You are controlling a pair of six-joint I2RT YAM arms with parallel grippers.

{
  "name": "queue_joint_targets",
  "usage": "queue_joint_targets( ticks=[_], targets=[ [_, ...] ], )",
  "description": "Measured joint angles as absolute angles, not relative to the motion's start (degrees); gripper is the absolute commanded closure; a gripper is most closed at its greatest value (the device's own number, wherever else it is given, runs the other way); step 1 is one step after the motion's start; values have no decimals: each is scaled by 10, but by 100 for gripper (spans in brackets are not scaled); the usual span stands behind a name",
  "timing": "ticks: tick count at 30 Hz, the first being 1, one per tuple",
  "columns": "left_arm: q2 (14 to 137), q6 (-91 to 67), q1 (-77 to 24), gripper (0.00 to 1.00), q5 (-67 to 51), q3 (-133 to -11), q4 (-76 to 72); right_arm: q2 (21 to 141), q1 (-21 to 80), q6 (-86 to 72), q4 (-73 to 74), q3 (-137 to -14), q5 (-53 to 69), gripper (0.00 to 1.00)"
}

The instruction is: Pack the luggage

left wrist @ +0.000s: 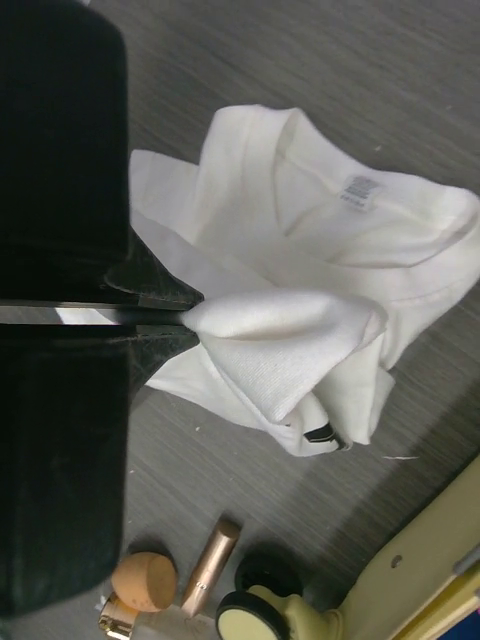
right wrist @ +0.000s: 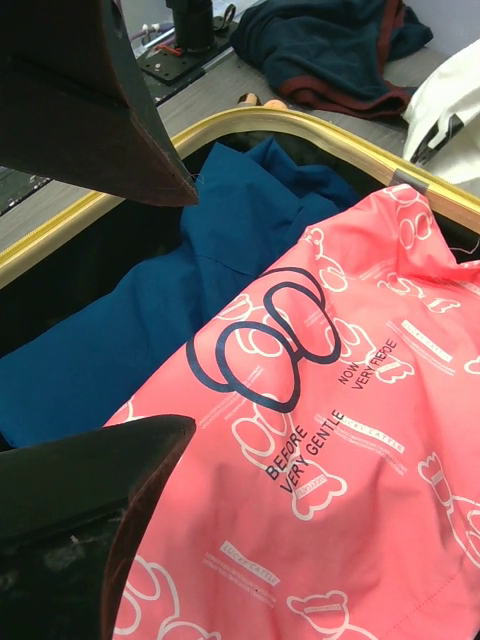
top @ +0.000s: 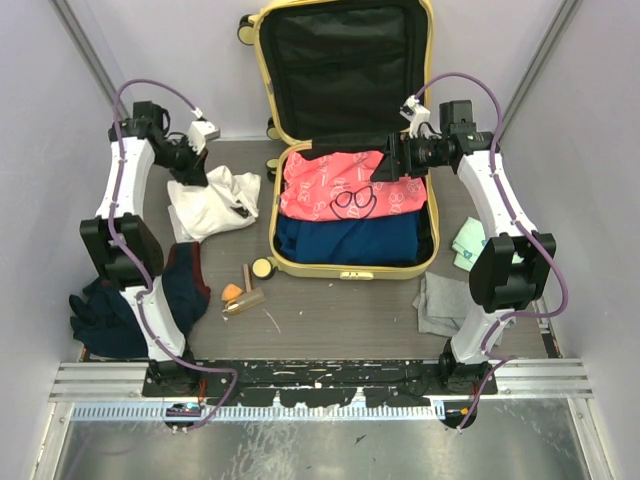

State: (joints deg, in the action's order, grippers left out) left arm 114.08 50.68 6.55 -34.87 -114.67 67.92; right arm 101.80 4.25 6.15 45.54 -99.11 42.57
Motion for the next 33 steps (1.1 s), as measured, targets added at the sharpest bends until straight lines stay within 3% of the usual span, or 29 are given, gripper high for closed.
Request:
queue_joint_targets(
  ticks=[11, 16, 18, 24, 27, 30, 33],
  targets=[
    [1322, 506, -6, 98, -271, -1316, 598, 1021, 43, 64, 457, -991, 427, 11],
    [1383, 490, -5, 52, -220, -1319, 539, 1021, 43, 64, 457, -991, 427, 11],
    [1393, 480, -5, 39, -204, -1318, 520, 1021, 43, 63, 457, -991, 427, 11],
    [1364, 447, 0, 20, -182, -1280, 484, 1021, 43, 63, 458, -991, 427, 12],
    [1285, 445, 8, 15, -199, -1179, 474, 1021, 43, 63, 458, -991, 427, 11],
    [1182, 470, 19, 1, -223, -1068, 455, 1021, 43, 62, 457, -990, 427, 12],
    [1067, 510, 27, 2, -246, -947, 427, 1021, 43, 60, 457, -987, 427, 11]
  ],
)
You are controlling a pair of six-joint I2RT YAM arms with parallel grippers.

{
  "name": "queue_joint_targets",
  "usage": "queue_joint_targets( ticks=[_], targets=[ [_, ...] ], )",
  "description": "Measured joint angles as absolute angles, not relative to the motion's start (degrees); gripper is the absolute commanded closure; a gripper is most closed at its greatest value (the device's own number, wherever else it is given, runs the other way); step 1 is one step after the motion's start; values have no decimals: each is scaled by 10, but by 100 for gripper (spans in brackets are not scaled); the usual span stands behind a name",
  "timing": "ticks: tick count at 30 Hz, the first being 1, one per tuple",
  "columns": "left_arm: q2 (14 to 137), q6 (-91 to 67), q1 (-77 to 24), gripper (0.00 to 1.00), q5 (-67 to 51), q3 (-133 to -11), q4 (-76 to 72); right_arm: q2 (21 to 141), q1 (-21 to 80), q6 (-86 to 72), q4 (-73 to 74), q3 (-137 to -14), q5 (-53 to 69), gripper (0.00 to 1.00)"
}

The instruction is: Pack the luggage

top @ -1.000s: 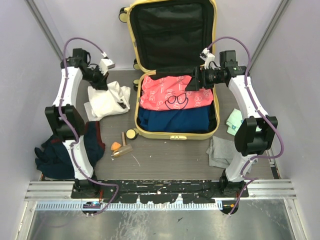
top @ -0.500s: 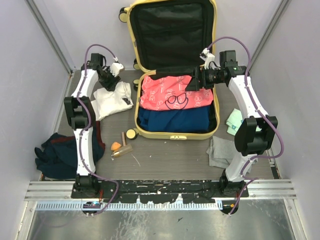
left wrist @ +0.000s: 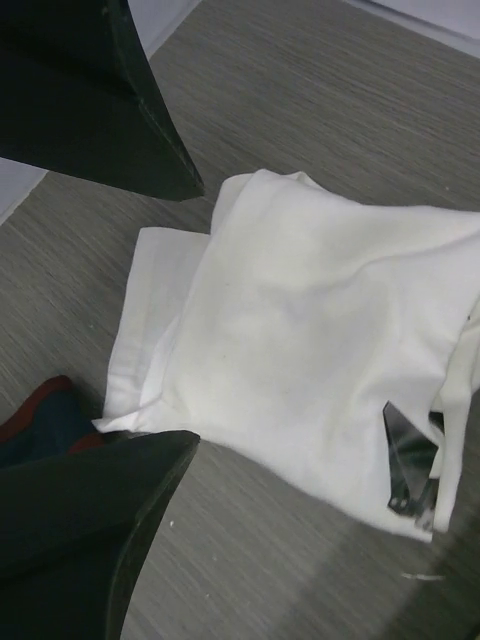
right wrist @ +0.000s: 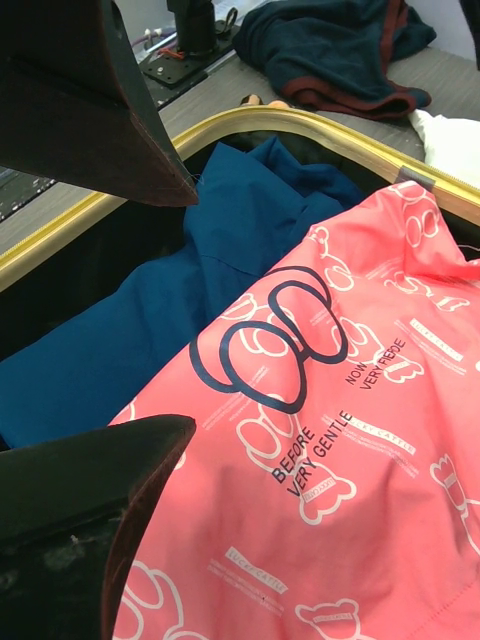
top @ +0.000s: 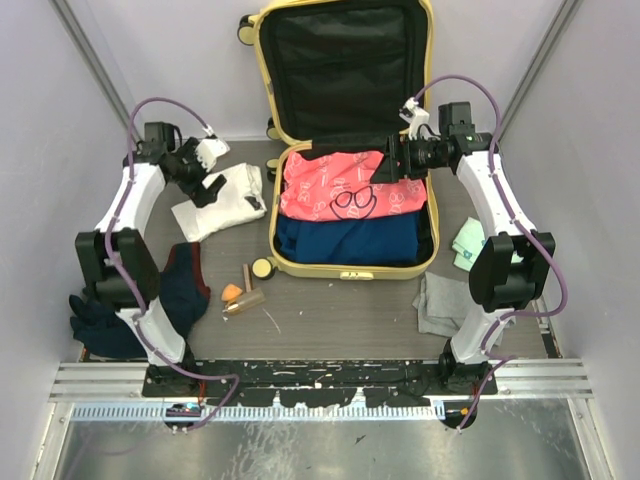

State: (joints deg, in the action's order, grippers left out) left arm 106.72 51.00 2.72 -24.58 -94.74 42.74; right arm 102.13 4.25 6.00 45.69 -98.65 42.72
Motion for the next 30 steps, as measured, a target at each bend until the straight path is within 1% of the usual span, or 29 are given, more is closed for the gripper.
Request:
queue_joint_targets(
  ticks=[3, 6, 10, 22, 24, 25, 27, 30],
  targets=[
    [1002, 542, 22, 2, -258, -870, 392, 1021, 43, 58, 457, -985, 427, 11],
    [981, 569, 3, 2, -260, -799, 332, 1021, 43, 57, 457, -984, 427, 11],
    [992, 595, -21, 0, -249, -732, 275, 1021, 43, 57, 457, -985, 427, 11],
    [1056, 657, -80, 2, -177, -642, 90, 1021, 33, 65, 467, -985, 425, 11],
    [1060, 666, -84, 7, -164, -644, 57, 1021, 28, 66, 470, -985, 424, 11],
    [1070, 667, -86, 13, -156, -648, 44, 1021, 25, 66, 471, -985, 424, 11],
    [1089, 662, -87, 28, -146, -665, 29, 1021, 20, 66, 473, -985, 423, 11],
    [1138, 639, -86, 53, -132, -728, 42, 1021, 13, 67, 474, -985, 422, 11]
  ],
)
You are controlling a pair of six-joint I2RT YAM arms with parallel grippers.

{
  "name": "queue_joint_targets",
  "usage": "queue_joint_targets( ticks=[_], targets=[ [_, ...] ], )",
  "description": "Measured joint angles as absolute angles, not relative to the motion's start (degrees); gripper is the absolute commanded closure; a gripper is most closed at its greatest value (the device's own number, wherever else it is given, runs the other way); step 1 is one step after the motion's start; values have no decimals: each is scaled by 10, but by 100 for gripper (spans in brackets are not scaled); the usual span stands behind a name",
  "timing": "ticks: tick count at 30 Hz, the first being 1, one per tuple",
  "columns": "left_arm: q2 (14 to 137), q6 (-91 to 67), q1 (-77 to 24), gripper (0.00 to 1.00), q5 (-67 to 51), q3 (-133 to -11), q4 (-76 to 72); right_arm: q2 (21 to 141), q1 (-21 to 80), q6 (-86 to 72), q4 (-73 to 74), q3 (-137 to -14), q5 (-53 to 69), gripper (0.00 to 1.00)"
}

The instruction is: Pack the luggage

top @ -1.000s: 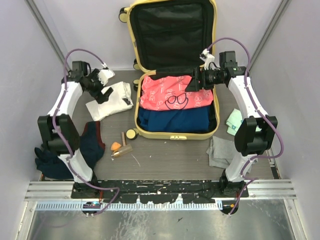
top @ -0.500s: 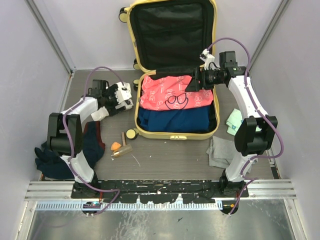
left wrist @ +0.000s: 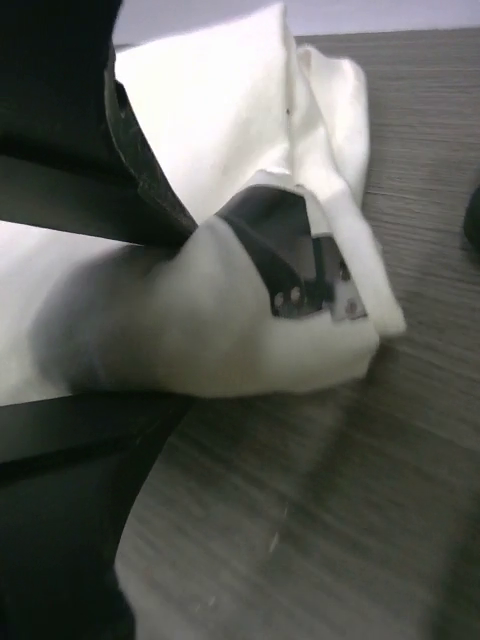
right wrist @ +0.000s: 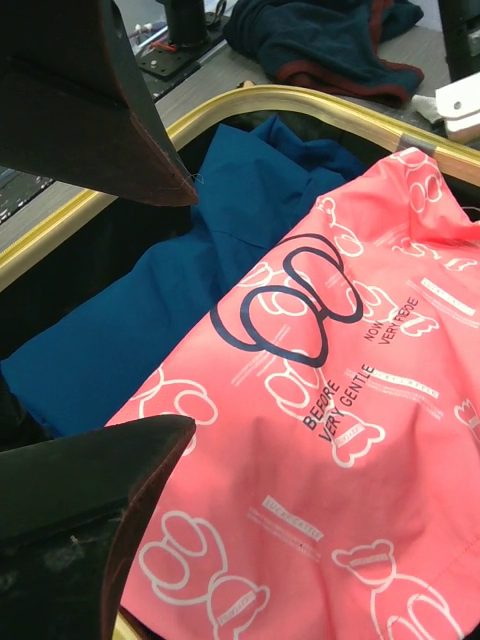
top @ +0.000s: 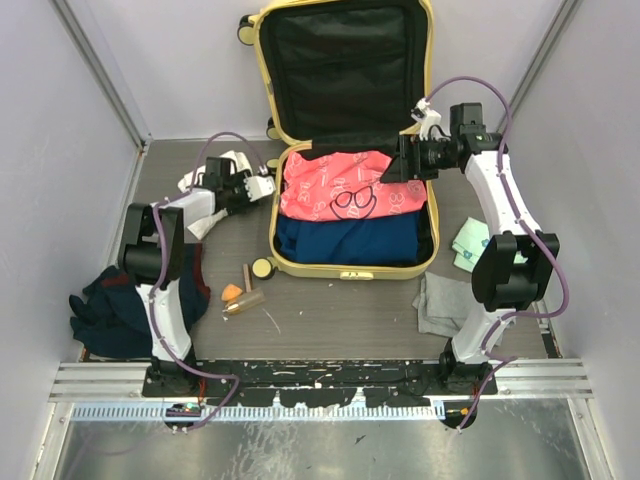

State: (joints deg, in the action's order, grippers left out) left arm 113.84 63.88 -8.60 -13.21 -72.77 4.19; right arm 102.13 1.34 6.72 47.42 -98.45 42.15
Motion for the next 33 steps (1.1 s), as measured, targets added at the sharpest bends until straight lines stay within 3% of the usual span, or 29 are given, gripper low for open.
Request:
queue_joint_targets(
  ticks=[6, 17, 25, 33],
  targets=[
    [1198, 595, -73, 99, -139, -832, 136, 1021, 5, 67, 477, -985, 420, 11],
    [1224, 330, -2, 100, -284, -1059, 395, 1020, -1, 67, 479, -985, 421, 11],
    [1155, 84, 0, 100, -325, -1046, 452, 995, -5, 65, 479, -965, 423, 11],
    [1058, -72, -76, 100, -302, -1012, 456, 980, -14, 61, 480, -937, 426, 11]
  ],
)
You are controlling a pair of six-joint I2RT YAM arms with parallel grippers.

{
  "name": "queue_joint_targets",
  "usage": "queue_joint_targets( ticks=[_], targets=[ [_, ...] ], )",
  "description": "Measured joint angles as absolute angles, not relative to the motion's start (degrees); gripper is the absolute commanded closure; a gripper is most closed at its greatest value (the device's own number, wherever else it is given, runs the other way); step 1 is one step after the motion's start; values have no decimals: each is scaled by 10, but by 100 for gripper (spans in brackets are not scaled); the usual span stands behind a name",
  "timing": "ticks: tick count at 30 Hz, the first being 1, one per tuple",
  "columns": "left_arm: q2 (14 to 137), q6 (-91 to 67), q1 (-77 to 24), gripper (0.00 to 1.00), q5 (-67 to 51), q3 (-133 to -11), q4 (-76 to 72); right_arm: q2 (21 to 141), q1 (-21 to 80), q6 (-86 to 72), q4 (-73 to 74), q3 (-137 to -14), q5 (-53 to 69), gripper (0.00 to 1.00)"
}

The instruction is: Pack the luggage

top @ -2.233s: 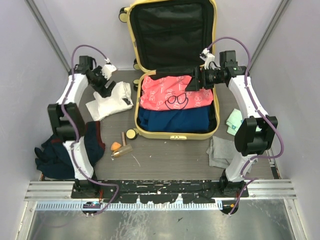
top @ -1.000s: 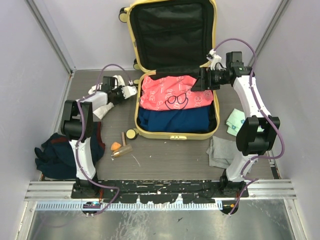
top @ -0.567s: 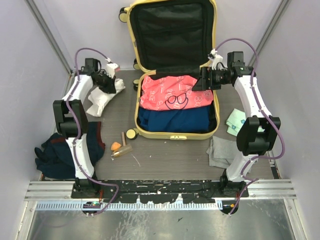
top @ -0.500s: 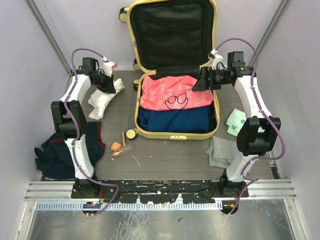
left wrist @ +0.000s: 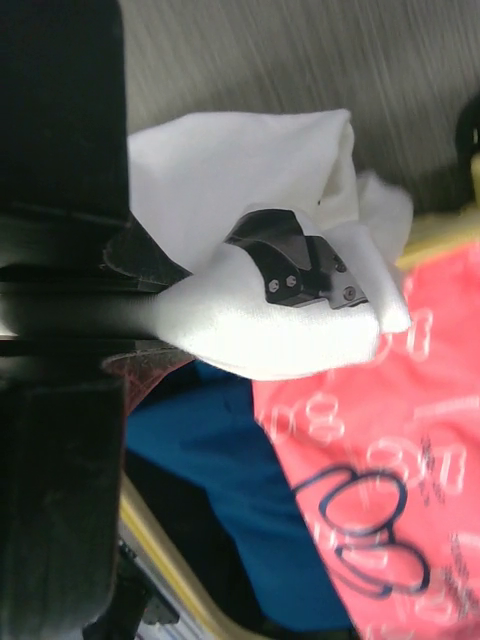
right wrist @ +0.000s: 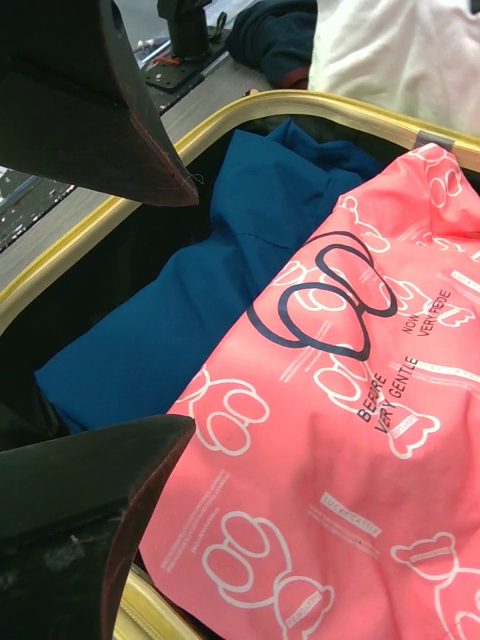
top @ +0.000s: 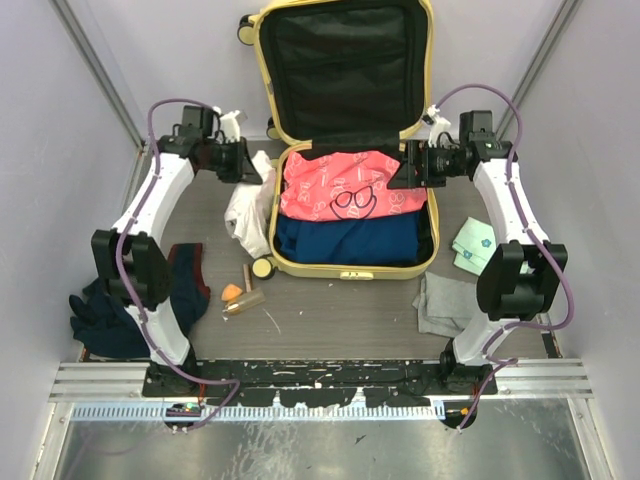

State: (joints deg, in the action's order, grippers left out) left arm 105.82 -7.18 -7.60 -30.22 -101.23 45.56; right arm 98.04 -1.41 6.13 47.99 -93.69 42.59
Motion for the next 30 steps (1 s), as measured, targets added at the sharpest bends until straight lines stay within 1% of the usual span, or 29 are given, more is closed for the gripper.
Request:
queue_joint_targets(
  ticks=[5, 10, 17, 26, 27, 29, 30],
  targets=[
    [1030, -154, -166, 100, -254, -1009, 444, 968, -23, 61, 481, -915, 427, 11],
    [1043, -222, -253, 100, -153, -1024, 453, 948, -35, 62, 480, -893, 429, 11],
    [1115, -292, -336, 100, -39, -1118, 473, 932, -47, 61, 475, -864, 436, 11],
    [1230, -341, -396, 99, 20, -1187, 460, 932, -58, 62, 471, -853, 441, 11],
    [1242, -343, -399, 91, 26, -1190, 460, 933, -60, 62, 471, -853, 441, 11],
    [1263, -350, -406, 70, 36, -1196, 459, 932, -62, 63, 471, -853, 442, 11],
    [1274, -351, -408, 63, 39, -1201, 459, 932, -63, 63, 470, -853, 442, 11]
  ],
)
